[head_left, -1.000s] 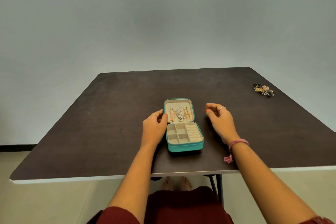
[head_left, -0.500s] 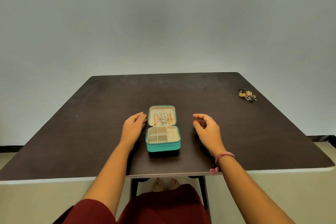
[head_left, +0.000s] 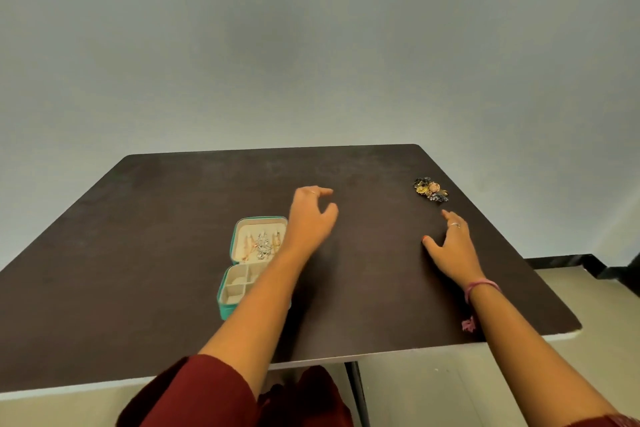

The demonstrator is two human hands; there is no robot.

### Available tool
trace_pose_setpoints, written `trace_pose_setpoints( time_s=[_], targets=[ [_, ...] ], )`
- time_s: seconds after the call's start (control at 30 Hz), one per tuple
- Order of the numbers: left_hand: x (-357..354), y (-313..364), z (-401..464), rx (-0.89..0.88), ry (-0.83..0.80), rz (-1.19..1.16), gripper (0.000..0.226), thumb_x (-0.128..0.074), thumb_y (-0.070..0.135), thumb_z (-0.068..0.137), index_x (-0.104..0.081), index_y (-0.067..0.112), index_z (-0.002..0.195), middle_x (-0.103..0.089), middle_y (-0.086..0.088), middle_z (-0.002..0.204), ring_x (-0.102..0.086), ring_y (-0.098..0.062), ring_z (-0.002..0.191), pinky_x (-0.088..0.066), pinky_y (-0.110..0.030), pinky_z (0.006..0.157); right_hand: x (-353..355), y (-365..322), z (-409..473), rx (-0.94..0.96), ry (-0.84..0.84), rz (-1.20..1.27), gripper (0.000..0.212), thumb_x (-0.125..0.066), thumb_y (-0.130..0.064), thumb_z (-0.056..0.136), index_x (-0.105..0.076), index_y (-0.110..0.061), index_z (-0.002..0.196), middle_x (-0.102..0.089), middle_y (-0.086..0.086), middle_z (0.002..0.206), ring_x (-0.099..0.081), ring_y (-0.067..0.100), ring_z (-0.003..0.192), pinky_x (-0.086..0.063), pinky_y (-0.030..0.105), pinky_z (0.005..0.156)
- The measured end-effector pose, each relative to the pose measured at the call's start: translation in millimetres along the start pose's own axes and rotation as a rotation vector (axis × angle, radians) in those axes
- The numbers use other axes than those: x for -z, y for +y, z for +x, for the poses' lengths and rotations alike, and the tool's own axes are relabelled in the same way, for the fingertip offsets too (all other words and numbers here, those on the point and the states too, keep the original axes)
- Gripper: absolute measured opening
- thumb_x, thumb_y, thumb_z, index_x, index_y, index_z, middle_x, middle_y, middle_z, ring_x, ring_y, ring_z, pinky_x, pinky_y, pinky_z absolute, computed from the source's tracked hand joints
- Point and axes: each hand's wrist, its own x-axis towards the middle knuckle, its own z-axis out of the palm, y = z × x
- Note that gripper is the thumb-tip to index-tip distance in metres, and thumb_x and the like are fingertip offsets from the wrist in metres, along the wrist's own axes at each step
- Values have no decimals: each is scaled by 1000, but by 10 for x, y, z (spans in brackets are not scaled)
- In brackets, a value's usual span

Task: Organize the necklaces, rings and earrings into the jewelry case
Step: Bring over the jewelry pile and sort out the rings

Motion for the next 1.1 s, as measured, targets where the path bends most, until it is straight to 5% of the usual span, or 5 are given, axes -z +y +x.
trace_pose_setpoints(
  time_s=[0.13,0.4,0.73,1.1],
  targets=[
    [-428,80,-37,21,-122,-35,36,-55,14,91,-54,12,127,-42,-6,135,-39,-14,131,-17,-5,93,76,151,282,-8,2,-28,76,-61,-24,90,-18,-7,150,-12,8,159,-17,22,145,-21,35,115],
    [-887,-94,-211,38,-154,92,47,-49,29,95,-41,20,140,-31,9,148,-43,-11,129,-37,-26,102,149,349,903,11,9,-69,88,-65,-43,85,-17,-11,151,-16,7,159,-18,22,145,-21,38,115],
    [-975,-108,-134,46,-164,206,58,-48,37,95,-30,21,147,-25,10,153,-31,-13,138,-28,-30,113,90,348,1619,129,-162,-17,98,-73,-51,75,-19,-22,151,-14,4,159,-19,23,145,-20,40,115],
    [-1013,-196,-79,-13,-148,273,54,-48,39,94,-34,23,144,-32,10,148,-25,-3,138,-19,-24,111,-83,311,1814,230,-202,-90,52,-63,-43,87,-53,-19,133,-49,3,137,-50,20,123,-36,29,102]
  ],
)
